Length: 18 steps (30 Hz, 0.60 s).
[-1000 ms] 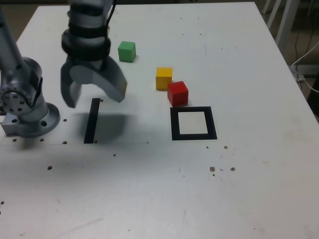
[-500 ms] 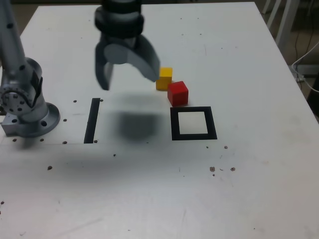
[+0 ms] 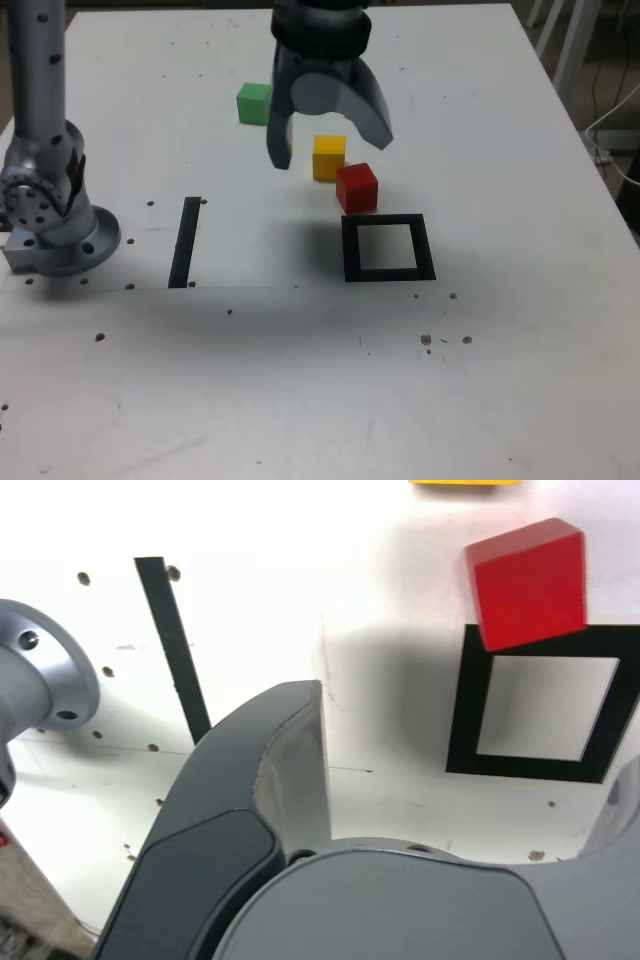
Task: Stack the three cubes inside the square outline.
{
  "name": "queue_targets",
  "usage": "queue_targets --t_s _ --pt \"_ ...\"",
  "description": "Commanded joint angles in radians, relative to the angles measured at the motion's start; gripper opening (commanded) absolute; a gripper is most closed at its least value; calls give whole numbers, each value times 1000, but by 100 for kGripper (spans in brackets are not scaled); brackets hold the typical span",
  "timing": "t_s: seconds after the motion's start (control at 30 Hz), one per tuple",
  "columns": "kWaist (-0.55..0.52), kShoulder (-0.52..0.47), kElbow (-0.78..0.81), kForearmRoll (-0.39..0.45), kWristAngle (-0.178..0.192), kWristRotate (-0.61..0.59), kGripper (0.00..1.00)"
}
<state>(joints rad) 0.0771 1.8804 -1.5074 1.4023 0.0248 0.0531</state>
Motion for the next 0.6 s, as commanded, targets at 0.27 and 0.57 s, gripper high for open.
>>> queue_targets --t_s 0.27,0.57 --pt "23 117 -68 -2 -3 -18 100" --pt "53 171 -78 -12 -10 -10 100"
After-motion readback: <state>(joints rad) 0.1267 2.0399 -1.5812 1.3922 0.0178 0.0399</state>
